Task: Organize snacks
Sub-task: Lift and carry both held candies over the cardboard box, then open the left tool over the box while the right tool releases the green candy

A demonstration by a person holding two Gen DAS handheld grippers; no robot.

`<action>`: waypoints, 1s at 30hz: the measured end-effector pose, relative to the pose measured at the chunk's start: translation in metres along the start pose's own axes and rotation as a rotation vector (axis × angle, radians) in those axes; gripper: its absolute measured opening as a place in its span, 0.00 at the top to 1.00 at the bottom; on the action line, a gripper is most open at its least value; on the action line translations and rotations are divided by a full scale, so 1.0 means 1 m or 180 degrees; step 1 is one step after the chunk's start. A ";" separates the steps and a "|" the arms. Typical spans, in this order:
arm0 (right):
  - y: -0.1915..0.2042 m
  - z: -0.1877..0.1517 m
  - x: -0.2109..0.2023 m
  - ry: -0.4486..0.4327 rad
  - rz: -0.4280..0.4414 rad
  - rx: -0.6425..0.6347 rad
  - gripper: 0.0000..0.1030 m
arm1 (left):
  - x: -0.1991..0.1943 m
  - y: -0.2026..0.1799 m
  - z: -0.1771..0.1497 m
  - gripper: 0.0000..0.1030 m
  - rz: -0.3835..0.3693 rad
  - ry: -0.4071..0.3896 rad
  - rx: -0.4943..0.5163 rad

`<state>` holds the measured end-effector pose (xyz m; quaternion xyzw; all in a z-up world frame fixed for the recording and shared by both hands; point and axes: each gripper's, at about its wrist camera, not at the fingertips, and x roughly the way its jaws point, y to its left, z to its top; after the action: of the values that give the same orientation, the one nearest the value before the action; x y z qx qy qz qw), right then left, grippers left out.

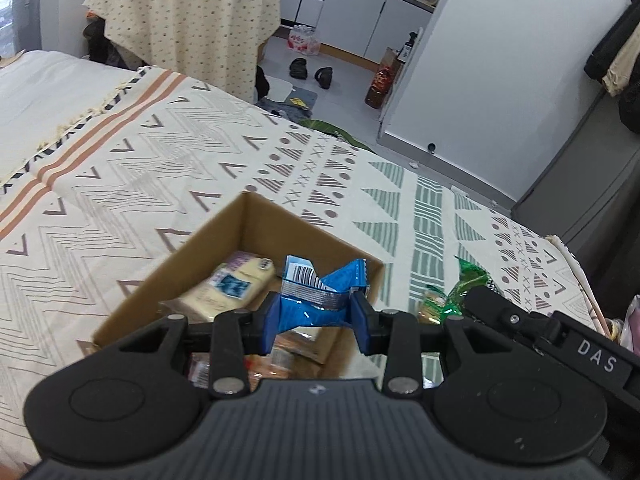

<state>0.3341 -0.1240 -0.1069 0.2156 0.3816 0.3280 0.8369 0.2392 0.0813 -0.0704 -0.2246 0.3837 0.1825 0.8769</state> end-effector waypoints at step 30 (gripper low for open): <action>0.042 -0.017 0.021 -0.0005 0.0073 -0.0307 0.33 | -0.001 0.069 0.018 0.23 0.0166 0.0206 -0.0293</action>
<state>0.3151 -0.0780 -0.1023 0.1796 0.3622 0.3554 0.8427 0.2152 0.1486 -0.0762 -0.2604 0.4088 0.2155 0.8477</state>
